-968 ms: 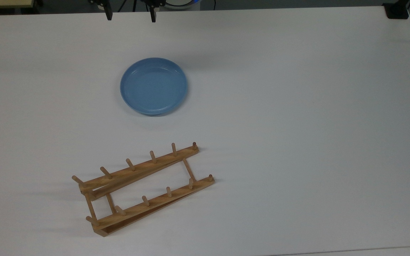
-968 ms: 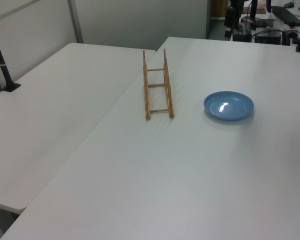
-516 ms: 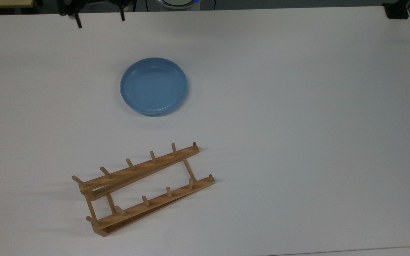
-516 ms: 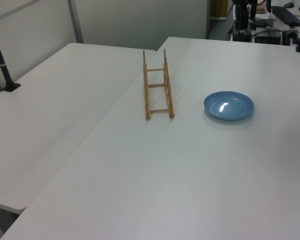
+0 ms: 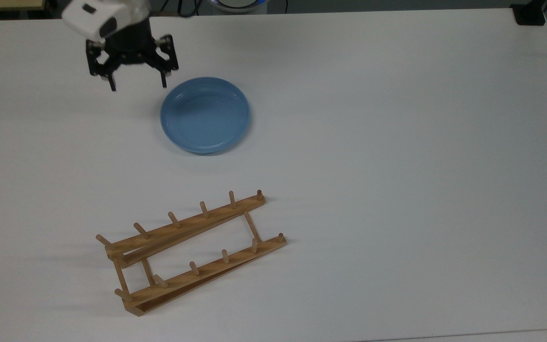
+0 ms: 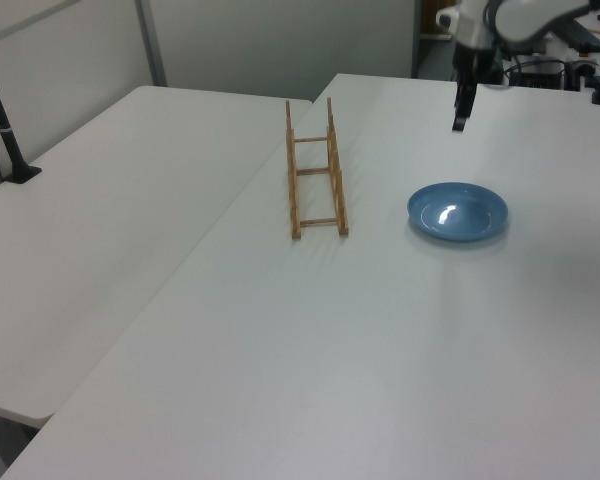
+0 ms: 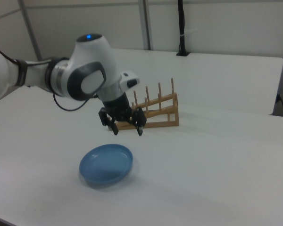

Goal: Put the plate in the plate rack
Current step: 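Move the open gripper down over the rim of the blue plate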

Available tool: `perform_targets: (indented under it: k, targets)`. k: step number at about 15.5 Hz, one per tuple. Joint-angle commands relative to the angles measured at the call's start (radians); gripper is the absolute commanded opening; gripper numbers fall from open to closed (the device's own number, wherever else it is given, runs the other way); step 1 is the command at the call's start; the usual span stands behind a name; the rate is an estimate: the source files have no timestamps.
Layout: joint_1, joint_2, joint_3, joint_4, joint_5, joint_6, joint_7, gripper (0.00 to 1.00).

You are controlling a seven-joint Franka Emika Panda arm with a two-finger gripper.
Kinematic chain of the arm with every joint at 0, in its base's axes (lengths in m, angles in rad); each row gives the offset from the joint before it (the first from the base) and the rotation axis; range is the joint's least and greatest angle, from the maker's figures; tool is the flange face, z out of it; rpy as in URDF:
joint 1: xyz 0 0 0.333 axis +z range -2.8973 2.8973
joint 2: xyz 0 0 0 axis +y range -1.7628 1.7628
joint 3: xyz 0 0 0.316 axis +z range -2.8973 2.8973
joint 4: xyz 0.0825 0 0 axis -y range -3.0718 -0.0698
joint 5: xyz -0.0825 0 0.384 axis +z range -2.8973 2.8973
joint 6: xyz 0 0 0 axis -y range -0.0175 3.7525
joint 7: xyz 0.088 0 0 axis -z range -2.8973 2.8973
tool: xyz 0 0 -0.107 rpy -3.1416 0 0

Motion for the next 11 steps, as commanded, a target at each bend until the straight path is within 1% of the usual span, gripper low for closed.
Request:
perform_targets:
  k: [1,4,6,8,9,11]
  targets:
    - [0.012,0.051,0.003,-0.052,-0.017,0.089,0.084,0.96]
    - [0.012,0.128,0.003,-0.05,-0.019,0.134,0.09,0.94]
    - [0.012,0.153,0.003,-0.052,-0.02,0.158,0.101,0.93]
    - [0.012,0.186,0.003,-0.047,-0.02,0.175,0.106,0.9]
    - [0.015,0.199,0.003,-0.047,-0.02,0.193,0.124,0.89]
    - [0.047,0.231,0.003,-0.043,-0.032,0.204,0.22,0.88]
